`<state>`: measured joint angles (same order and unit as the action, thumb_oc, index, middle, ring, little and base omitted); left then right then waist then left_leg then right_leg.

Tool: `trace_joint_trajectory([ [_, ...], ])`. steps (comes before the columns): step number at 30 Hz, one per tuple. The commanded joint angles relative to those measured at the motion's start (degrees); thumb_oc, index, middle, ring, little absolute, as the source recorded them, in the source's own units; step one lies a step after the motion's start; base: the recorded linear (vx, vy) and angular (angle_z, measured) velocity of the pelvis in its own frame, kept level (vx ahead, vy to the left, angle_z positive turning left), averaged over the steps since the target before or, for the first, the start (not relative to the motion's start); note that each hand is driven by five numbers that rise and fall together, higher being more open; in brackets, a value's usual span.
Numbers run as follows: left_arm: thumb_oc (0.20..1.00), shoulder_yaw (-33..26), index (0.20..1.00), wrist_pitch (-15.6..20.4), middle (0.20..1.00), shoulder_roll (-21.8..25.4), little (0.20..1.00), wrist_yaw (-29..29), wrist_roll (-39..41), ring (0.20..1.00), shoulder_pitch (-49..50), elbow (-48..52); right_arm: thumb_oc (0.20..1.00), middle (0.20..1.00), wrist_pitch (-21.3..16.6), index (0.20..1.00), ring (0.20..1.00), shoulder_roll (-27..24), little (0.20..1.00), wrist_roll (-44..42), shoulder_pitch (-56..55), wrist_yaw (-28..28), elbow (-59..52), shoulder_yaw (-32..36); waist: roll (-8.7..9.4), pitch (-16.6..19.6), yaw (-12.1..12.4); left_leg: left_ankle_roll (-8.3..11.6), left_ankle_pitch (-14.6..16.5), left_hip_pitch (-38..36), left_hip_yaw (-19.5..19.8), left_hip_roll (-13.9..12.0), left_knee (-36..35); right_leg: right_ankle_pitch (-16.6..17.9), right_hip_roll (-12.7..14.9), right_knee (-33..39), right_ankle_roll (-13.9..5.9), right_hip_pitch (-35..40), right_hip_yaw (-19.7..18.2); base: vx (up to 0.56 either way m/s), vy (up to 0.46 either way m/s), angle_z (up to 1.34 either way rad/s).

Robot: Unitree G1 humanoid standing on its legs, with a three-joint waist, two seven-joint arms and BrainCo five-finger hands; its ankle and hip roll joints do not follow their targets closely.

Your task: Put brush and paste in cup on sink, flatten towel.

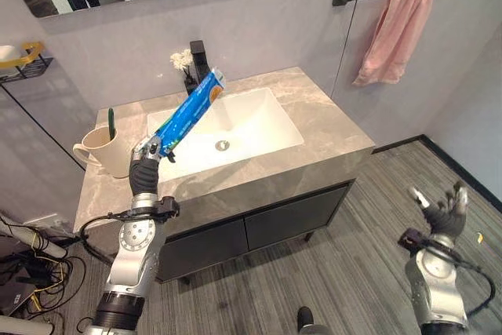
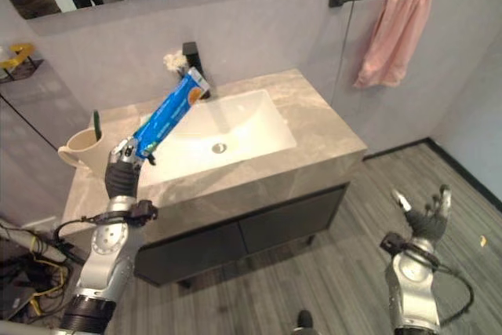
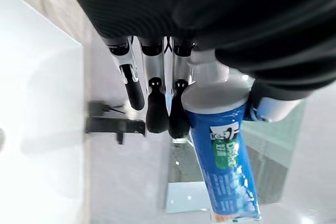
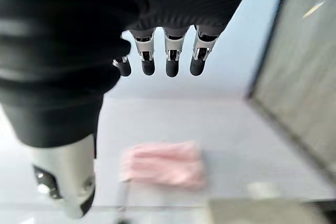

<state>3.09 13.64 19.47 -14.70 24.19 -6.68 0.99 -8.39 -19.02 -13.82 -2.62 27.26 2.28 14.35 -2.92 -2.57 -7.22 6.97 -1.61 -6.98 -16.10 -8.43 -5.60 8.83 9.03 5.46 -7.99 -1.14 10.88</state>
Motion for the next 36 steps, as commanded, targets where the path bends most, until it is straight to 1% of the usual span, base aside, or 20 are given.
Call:
trace_joint_trajectory([
  [1, 0.200, -0.9, 0.200, 5.1, 0.200, 3.0, 0.200, 0.1, -1.6, 0.200, -7.4, 4.0, 1.000, 1.000, -4.9, 1.000, 1.000, -0.9, 1.000, 0.6, 5.3, -2.5, -5.1, -0.4, 2.04, -0.7, -0.3, 1.71, 6.5, -1.3, 5.2, -2.7, 0.6, -10.2, 3.6, -0.7, -4.96, 5.5, 1.8, 0.00, 0.000, 0.00],
  [3, 0.200, -0.5, 0.200, 5.0, 0.200, 3.2, 0.200, 0.2, -1.9, 0.200, -7.5, 4.4, 1.000, 1.000, -5.1, 1.000, 1.000, -0.8, 1.000, -0.1, 5.7, -3.6, -6.3, -1.6, 2.07, -0.7, -0.3, 1.70, 6.5, -1.2, 5.2, -2.7, 0.6, -10.2, 3.7, -0.7, -4.92, 5.6, 1.8, 0.00, 0.000, 0.00],
  [4, 0.200, 0.6, 0.200, 4.9, 0.200, 3.4, 0.200, 0.8, -2.4, 0.200, -8.1, 5.4, 1.000, 1.000, -5.5, 1.000, 1.000, -0.5, 1.000, -1.8, 6.5, -6.0, -8.9, -4.5, 2.08, -0.6, -0.2, 1.68, 6.4, -1.2, 5.2, -2.7, 0.6, -10.1, 3.7, -0.8, -4.87, 5.6, 1.9, -0.03, -0.008, 0.01],
  [7, 0.200, 2.1, 0.200, 4.8, 0.200, 3.5, 0.200, 1.5, -2.5, 0.200, -8.9, 6.4, 1.000, 1.000, -6.1, 1.000, 1.000, -0.2, 1.000, -6.1, 7.8, -10.4, -11.1, -9.2, 2.24, -0.5, 0.2, 1.70, 6.2, -1.1, 5.4, -2.7, 0.6, -10.1, 3.7, -0.8, -4.77, 5.8, 2.1, -0.02, -0.007, 0.01],
  [8, 0.200, 3.0, 0.200, 4.7, 0.200, 3.5, 0.200, 1.8, -2.7, 0.200, -9.4, 6.8, 1.000, 1.000, -6.2, 1.000, 1.000, -0.1, 1.000, -9.1, 8.4, -12.9, -11.7, -11.8, 2.34, -0.4, 0.4, 1.73, 6.1, -1.0, 5.4, -2.7, 0.6, -10.1, 3.7, -0.8, -4.71, 5.8, 2.2, 0.00, 0.000, 0.00],
  [10, 0.200, 3.9, 0.200, 4.6, 0.200, 3.4, 0.200, 2.3, -2.5, 0.200, -9.7, 6.9, 1.000, 1.000, -5.9, 1.000, 1.000, 0.1, 1.000, -12.0, 8.9, -15.3, -12.5, -14.8, 2.48, -0.3, 0.7, 1.77, 6.0, -1.0, 5.5, -2.6, 0.6, -10.1, 3.7, -0.9, -4.63, 5.9, 2.3, 0.00, 0.000, 0.00],
  [11, 0.200, 3.9, 0.200, 4.6, 0.200, 3.4, 0.200, 2.3, -2.5, 0.200, -9.7, 6.9, 1.000, 1.000, -6.0, 1.000, 1.000, 0.1, 1.000, -12.0, 9.0, -15.3, -12.4, -14.8, 2.48, -0.3, 0.6, 1.77, 6.0, -1.0, 5.5, -2.6, 0.6, -10.1, 3.7, -0.9, -4.63, 5.9, 2.3, -0.03, -0.005, 0.03],
  [12, 0.200, 5.0, 0.200, 4.4, 0.200, 3.2, 0.200, 2.7, -2.3, 0.200, -9.9, 7.4, 1.000, 1.000, -5.6, 1.000, 1.000, 0.1, 1.000, -15.2, 10.0, -17.7, -12.7, -17.7, 2.58, -0.3, 1.1, 1.88, 5.8, -0.9, 5.6, -2.7, 0.6, -10.1, 3.8, -0.9, -4.56, 6.0, 2.6, 0.00, 0.000, 0.00],
  [17, 0.200, 6.1, 0.200, 4.3, 0.200, 2.7, 0.200, 3.0, -2.0, 0.200, -10.0, 7.4, 1.000, 1.000, -5.6, 1.000, 1.000, 0.8, 1.000, -19.3, 11.6, -19.4, -12.3, -20.4, 2.67, -0.2, 1.5, 1.99, 5.7, -0.7, 5.7, -2.7, 0.6, -10.1, 3.9, -0.8, -4.48, 6.1, 3.0, 0.00, 0.000, 0.00],
  [19, 0.200, 6.8, 0.200, 4.2, 0.200, 2.6, 0.200, 3.2, -1.7, 0.200, -10.1, 7.6, 1.000, 1.000, -5.5, 1.000, 1.000, 1.3, 1.000, -22.8, 12.7, -20.6, -12.2, -21.9, 2.81, -0.2, 1.8, 2.05, 5.5, -0.5, 5.8, -2.6, 0.6, -9.9, 3.9, -0.9, -4.49, 6.0, 3.1, 0.00, 0.000, 0.00],
  [20, 0.200, 6.8, 0.200, 4.2, 0.200, 2.6, 0.200, 3.2, -1.7, 0.200, -10.1, 7.7, 1.000, 1.000, -5.5, 1.000, 1.000, 1.3, 1.000, -22.9, 12.8, -20.7, -12.1, -21.9, 2.81, -0.2, 1.8, 2.05, 5.5, -0.5, 5.8, -2.6, 0.6, -9.9, 4.0, -0.9, -4.49, 6.0, 3.1, 0.00, 0.000, 0.00],
  [21, 0.200, 7.1, 0.200, 4.3, 0.200, 2.6, 0.200, 3.1, -1.6, 0.200, -10.2, 7.7, 1.000, 1.000, -5.6, 1.000, 1.000, 1.7, 1.000, -25.5, 13.4, -21.5, -12.0, -22.8, 2.94, -0.1, 2.1, 2.13, 5.5, -0.4, 5.8, -2.7, 0.6, -9.9, 4.0, -1.0, -4.49, 6.0, 3.3, 0.00, 0.000, 0.00],
  [28, 0.200, 7.3, 0.200, 4.3, 0.200, 2.5, 0.200, 3.1, -1.2, 0.200, -10.6, 7.8, 1.000, 1.000, -6.0, 1.000, 1.000, 2.6, 1.000, -30.6, 14.7, -24.0, -12.6, -24.4, 3.21, -0.1, 2.5, 2.29, 5.4, -0.1, 6.1, -2.7, 0.6, -9.9, 4.0, -1.1, -4.52, 6.1, 3.8, 0.00, -0.001, 0.01],
  [29, 0.200, 7.3, 0.200, 4.4, 0.200, 2.5, 0.200, 3.2, -0.7, 0.200, -10.6, 7.5, 1.000, 1.000, -5.8, 1.000, 1.000, 2.6, 1.000, -32.4, 15.3, -24.9, -12.2, -25.5, 3.31, 0.0, 2.8, 2.28, 5.4, -0.1, 6.3, -2.7, 0.6, -9.9, 4.1, -1.2, -4.54, 5.9, 3.7, 0.00, 0.000, 0.00],
  [32, 0.200, 7.3, 0.200, 4.5, 0.200, 2.2, 0.200, 3.4, 0.0, 0.200, -10.9, 7.2, 1.000, 1.000, -5.2, 1.000, 1.000, 2.5, 1.000, -34.3, 16.7, -26.4, -12.2, -27.0, 3.48, 0.1, 3.1, 2.23, 5.5, 0.1, 6.4, -2.5, 0.6, -9.8, 4.2, -1.4, -4.62, 5.6, 3.6, 0.00, 0.000, 0.00],
  [36, 0.200, 7.5, 0.200, 4.6, 0.200, 1.9, 0.200, 3.9, 0.4, 0.200, -10.9, 7.0, 1.000, 1.000, -4.5, 1.000, 1.000, 2.4, 1.000, -34.7, 17.5, -27.4, -11.6, -28.4, 3.60, 0.2, 3.4, 2.23, 5.5, 0.0, 6.3, -2.5, 0.6, -9.9, 4.3, -1.4, -4.60, 5.7, 3.7, 0.00, 0.000, 0.00],
])
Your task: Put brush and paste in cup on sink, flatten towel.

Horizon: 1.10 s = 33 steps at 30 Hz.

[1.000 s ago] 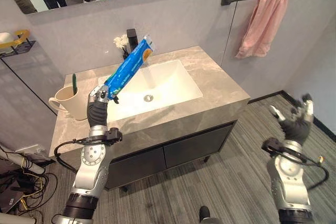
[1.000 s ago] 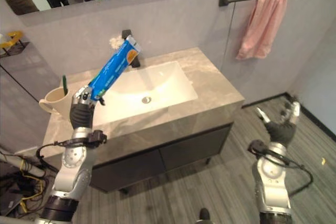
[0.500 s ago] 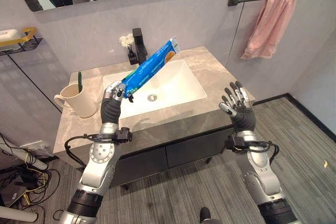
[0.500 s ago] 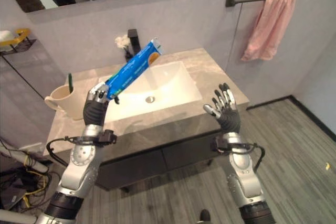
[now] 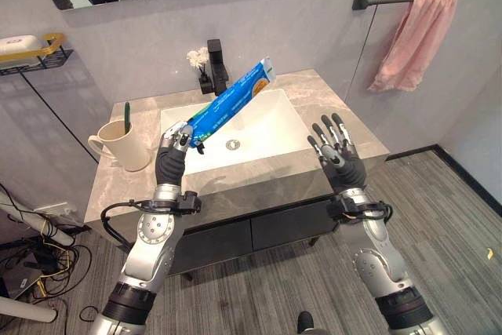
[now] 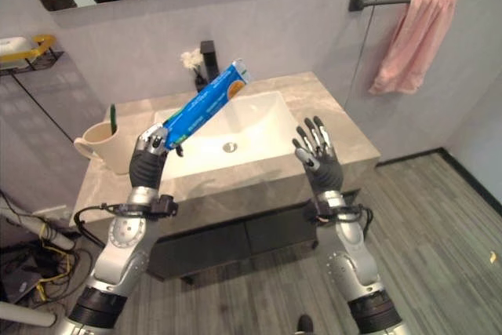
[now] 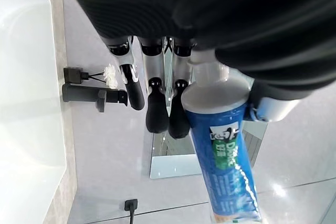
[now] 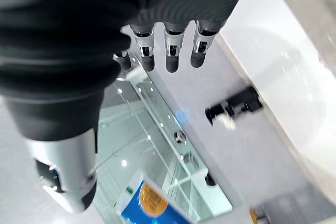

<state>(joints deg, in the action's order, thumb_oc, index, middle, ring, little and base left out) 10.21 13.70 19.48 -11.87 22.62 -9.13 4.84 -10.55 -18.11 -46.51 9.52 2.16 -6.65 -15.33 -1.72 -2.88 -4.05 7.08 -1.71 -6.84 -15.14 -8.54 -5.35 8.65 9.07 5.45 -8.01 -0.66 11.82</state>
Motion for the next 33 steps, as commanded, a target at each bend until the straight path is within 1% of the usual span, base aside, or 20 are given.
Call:
trace_joint_trajectory([
  [1, 0.200, 0.5, 0.200, 4.6, 0.200, 1.8, 0.200, 1.2, 2.0, 0.200, -8.4, 3.1, 1.000, 1.000, -2.3, 1.000, 1.000, 1.6, 1.000, -2.1, 5.7, -2.5, -2.5, 0.9, 2.44, 0.6, 0.3, 2.11, 5.6, -0.2, 5.3, -2.4, 0.3, -9.7, 4.2, -1.3, -4.55, 5.3, 2.7, 0.00, 0.000, 0.00],
  [7, 0.200, 1.2, 0.200, 4.8, 0.200, 1.1, 0.200, 1.6, 2.6, 0.200, -8.6, 2.7, 1.000, 1.000, -1.5, 1.000, 1.000, 2.2, 1.000, -1.6, 8.6, -3.5, -0.7, -1.3, 2.40, 0.7, 0.8, 2.20, 5.4, -0.3, 5.5, -2.5, 0.3, -9.8, 4.2, -1.1, -4.38, 5.8, 3.1, 0.00, 0.000, 0.01],
  [17, 0.200, 1.7, 0.200, 5.2, 0.200, 0.4, 0.200, 1.9, 3.2, 0.200, -8.2, 2.3, 1.000, 1.000, -1.8, 1.000, 1.000, 3.3, 1.000, -2.1, 10.9, -4.4, -1.0, -2.6, 2.48, 0.9, 1.3, 2.11, 5.3, -0.2, 5.7, -2.3, 0.3, -9.7, 4.4, -1.0, -4.38, 6.1, 3.7, 0.00, 0.000, 0.01],
  [22, 0.200, 2.6, 0.200, 5.1, 0.200, 0.0, 0.200, 2.5, 4.2, 0.200, -8.2, 2.5, 1.000, 1.000, -1.0, 1.000, 1.000, 3.7, 1.000, -3.1, 12.5, -4.8, 0.5, -4.2, 3.02, 0.9, 2.0, 2.06, 5.3, 0.1, 6.0, -2.3, 0.3, -9.6, 4.4, -1.0, -4.33, 6.0, 3.9, 0.00, 0.000, 0.00],
  [33, 0.200, 4.4, 0.200, 4.7, 0.200, -0.6, 0.200, 4.4, 6.9, 0.200, -7.8, 2.4, 1.000, 1.000, -0.7, 1.000, 1.000, 4.0, 1.000, -5.3, 15.6, -5.4, 1.6, -5.4, 4.13, 0.7, 3.2, 2.02, 5.1, 0.9, 6.5, -2.2, 0.3, -9.3, 4.5, -0.9, -4.49, 5.5, 4.2, 0.00, 0.003, 0.01],
])
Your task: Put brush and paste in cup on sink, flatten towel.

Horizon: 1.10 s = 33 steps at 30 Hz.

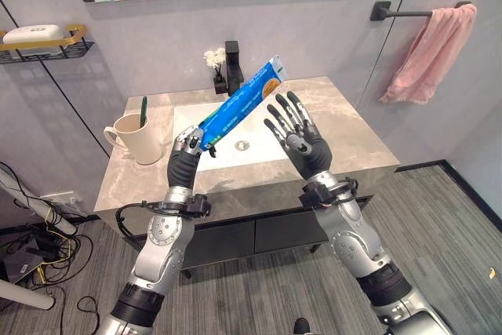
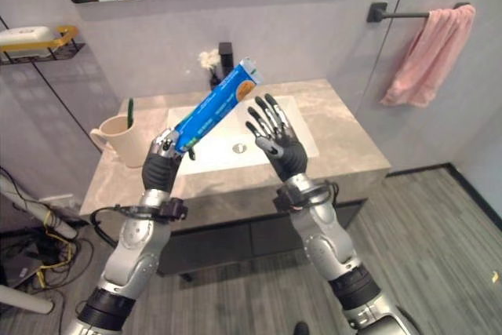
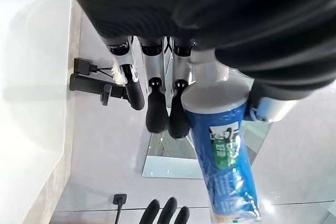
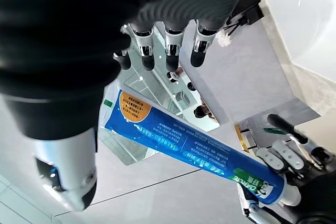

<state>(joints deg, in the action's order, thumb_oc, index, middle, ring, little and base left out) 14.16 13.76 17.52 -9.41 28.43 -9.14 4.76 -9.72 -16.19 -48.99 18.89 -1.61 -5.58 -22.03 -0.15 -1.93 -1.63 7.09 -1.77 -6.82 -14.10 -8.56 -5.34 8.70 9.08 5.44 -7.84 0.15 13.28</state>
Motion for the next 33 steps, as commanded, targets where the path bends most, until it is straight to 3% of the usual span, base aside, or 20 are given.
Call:
trace_joint_trajectory([
  [1, 0.200, 0.7, 0.200, 4.6, 0.200, 1.3, 0.200, 2.2, 1.3, 0.200, -7.5, 2.6, 1.000, 1.000, -1.5, 1.000, 1.000, 2.2, 1.000, -2.8, 6.6, -1.6, 0.5, 1.3, 2.80, -0.2, 1.0, 1.99, 5.2, 1.0, 5.4, -2.1, 0.3, -9.3, 4.5, -0.9, -4.68, 4.6, 2.8, 0.00, 0.000, 0.00],
  [33, 0.200, 2.3, 0.200, 3.9, 0.200, -1.4, 0.200, 2.9, 6.1, 0.200, -6.2, 0.1, 1.000, 1.000, -2.2, 1.000, 1.000, 5.5, 1.000, -5.4, 9.9, -1.8, 2.1, -0.2, 3.44, -0.3, 1.8, 1.86, 5.4, 0.5, 5.5, -2.2, 0.3, -9.5, 4.3, -0.7, -4.47, 5.2, 2.8, 0.00, 0.001, 0.01],
])
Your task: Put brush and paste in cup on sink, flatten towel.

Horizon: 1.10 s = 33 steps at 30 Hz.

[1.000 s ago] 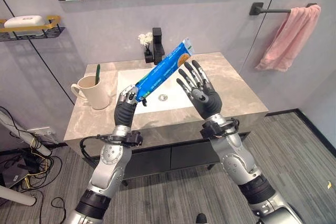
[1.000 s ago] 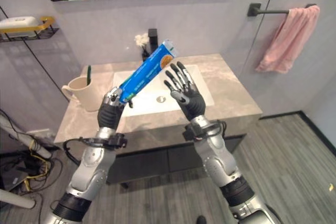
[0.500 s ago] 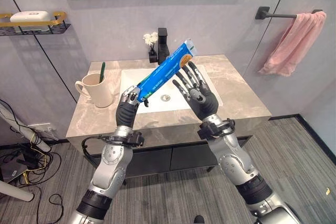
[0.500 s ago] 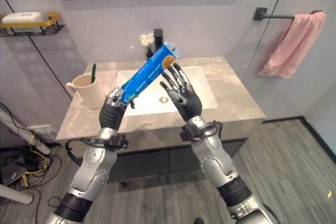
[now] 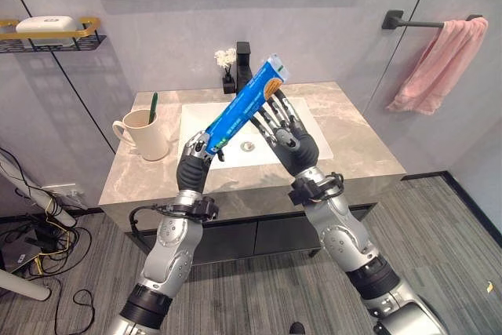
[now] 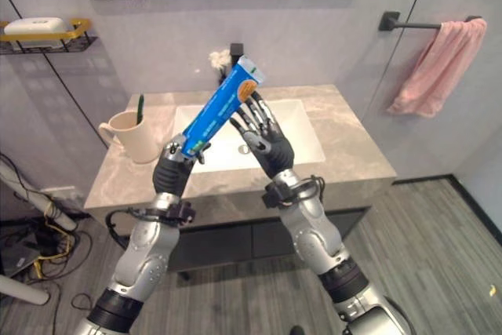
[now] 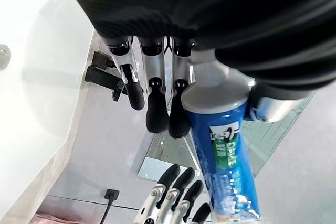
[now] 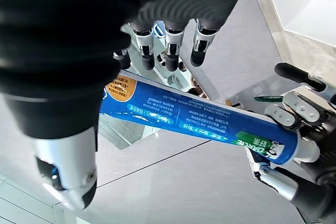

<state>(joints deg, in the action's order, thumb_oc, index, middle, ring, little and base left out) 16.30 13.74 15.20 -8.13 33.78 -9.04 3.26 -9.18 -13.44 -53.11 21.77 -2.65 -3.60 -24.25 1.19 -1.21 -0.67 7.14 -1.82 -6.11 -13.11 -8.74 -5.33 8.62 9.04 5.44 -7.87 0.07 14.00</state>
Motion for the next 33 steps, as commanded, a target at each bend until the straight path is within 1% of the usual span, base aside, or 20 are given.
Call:
trace_joint_trajectory([
  [1, 0.200, 0.2, 0.200, 4.0, 0.200, 0.9, 0.200, 1.6, 0.9, 0.200, -6.3, 1.6, 1.000, 1.000, -2.7, 1.000, 1.000, 2.8, 1.000, -1.3, 7.0, -0.7, 0.1, 2.1, 2.11, -1.0, 0.8, 1.81, 5.4, -0.2, 4.5, -2.1, 0.3, -9.5, 4.4, -0.7, -4.45, 5.3, 2.0, 0.00, 0.000, 0.00],
  [16, 0.200, 1.7, 0.200, 2.8, 0.200, 1.0, 0.200, 4.1, 2.8, 0.200, -6.0, 1.1, 1.000, 1.000, -2.4, 1.000, 1.000, 3.3, 1.000, -3.1, 8.8, -0.9, 1.3, 2.1, 2.02, -1.0, 1.0, 1.84, 5.6, -0.2, 4.6, -2.0, 0.3, -9.6, 4.3, -0.7, -4.44, 5.3, 2.0, 0.00, 0.000, 0.00],
  [33, 0.200, 2.0, 0.200, 2.4, 0.200, 0.8, 0.200, 4.2, 3.2, 0.200, -5.5, 0.6, 1.000, 1.000, -2.3, 1.000, 1.000, 3.8, 1.000, -3.1, 9.8, -0.6, 2.0, 2.1, 1.87, -0.9, 1.2, 1.80, 5.7, -0.4, 4.8, -2.1, 0.3, -9.7, 4.2, -0.6, -4.32, 5.6, 2.2, 0.00, 0.000, 0.00],
])
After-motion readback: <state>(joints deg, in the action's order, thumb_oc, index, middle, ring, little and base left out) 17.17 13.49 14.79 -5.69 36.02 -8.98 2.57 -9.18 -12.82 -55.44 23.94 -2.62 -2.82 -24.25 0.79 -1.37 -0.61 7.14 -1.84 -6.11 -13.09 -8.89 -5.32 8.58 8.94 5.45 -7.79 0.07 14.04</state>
